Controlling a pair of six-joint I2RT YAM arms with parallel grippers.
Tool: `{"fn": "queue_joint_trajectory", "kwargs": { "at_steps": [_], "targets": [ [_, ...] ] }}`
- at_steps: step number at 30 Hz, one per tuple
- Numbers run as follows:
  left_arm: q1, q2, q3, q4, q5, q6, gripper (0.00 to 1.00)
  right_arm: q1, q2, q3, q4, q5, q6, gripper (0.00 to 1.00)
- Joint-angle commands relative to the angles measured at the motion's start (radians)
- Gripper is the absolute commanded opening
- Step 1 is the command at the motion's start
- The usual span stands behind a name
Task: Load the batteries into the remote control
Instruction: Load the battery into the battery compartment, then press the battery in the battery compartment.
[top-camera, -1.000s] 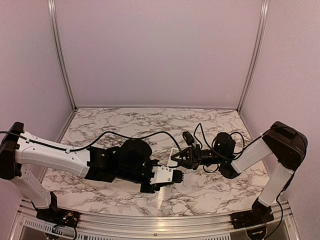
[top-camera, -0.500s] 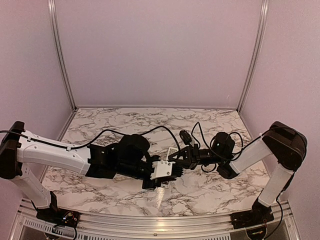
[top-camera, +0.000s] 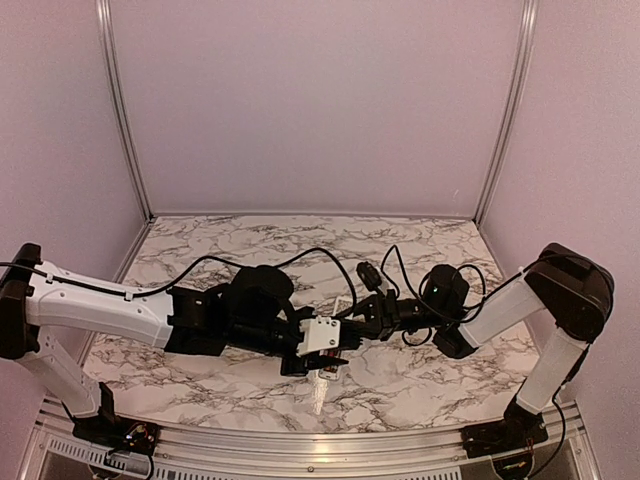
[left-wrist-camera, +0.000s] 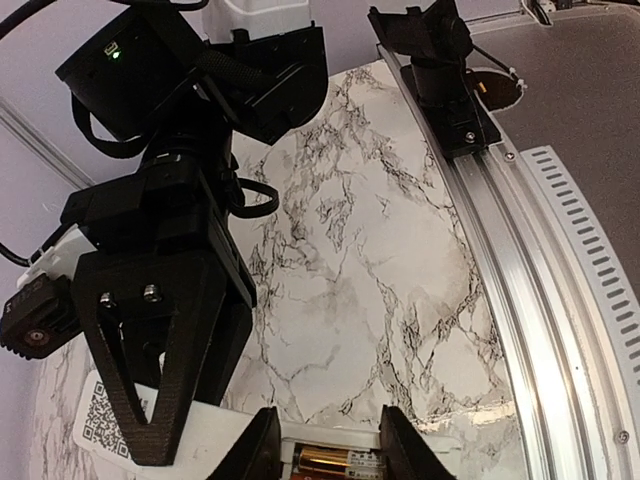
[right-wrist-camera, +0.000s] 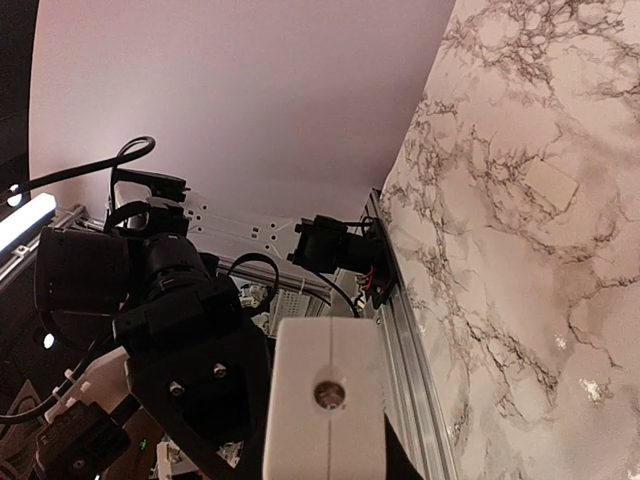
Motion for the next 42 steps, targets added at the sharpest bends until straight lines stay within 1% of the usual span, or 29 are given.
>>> {"fn": "queue_joint_trajectory", "kwargs": {
  "at_steps": [1, 5, 6, 7, 8, 9, 12, 15, 19, 23, 26, 31, 38, 42],
  "targets": [
    [-0.013, -0.117, -0.045, -0.014, -0.051, -0.041, 0.42, -0.021, -0.028, 0.041, -0.036, -0.01, -0.076, 0.0],
    [-0.011, -0.239, -0.103, 0.086, -0.111, -0.166, 0.63, -0.038, -0.067, 0.059, -0.161, 0.001, -0.164, 0.0],
    [-0.009, -0.275, -0.125, 0.117, -0.156, -0.216, 0.74, -0.038, -0.08, 0.07, -0.193, 0.003, -0.189, 0.0],
    [-0.007, -0.298, -0.148, 0.147, -0.21, -0.269, 0.91, -0.038, -0.094, 0.079, -0.227, 0.006, -0.214, 0.0],
    [-0.003, -0.317, -0.168, 0.164, -0.251, -0.323, 0.98, -0.039, -0.106, 0.087, -0.26, 0.011, -0.24, 0.0],
    [0.003, -0.331, -0.188, 0.171, -0.272, -0.37, 0.99, -0.038, -0.119, 0.096, -0.289, 0.015, -0.262, 0.0],
    [0.041, -0.346, -0.201, 0.113, -0.208, -0.474, 0.99, -0.039, -0.151, 0.114, -0.33, 0.011, -0.306, 0.0],
    [0.096, -0.321, -0.191, 0.077, -0.081, -0.582, 0.99, -0.038, -0.174, 0.122, -0.339, 0.007, -0.324, 0.0],
    [0.142, -0.269, -0.196, 0.107, 0.046, -0.667, 0.91, -0.034, -0.183, 0.136, -0.361, 0.007, -0.34, 0.0],
    [0.15, -0.21, -0.174, 0.122, 0.118, -0.707, 0.86, -0.025, -0.185, 0.157, -0.383, 0.007, -0.352, 0.0],
    [0.15, -0.175, -0.159, 0.13, 0.148, -0.721, 0.82, -0.015, -0.192, 0.172, -0.413, 0.01, -0.373, 0.0],
    [0.15, -0.136, -0.147, 0.148, 0.149, -0.738, 0.78, -0.008, -0.2, 0.183, -0.44, 0.015, -0.389, 0.0],
    [0.15, -0.087, -0.123, 0.145, 0.176, -0.737, 0.66, -0.001, -0.199, 0.185, -0.436, 0.012, -0.389, 0.0],
    [0.15, -0.071, -0.111, 0.15, 0.189, -0.736, 0.65, 0.0, -0.196, 0.184, -0.433, 0.012, -0.386, 0.0]
  ]
}}
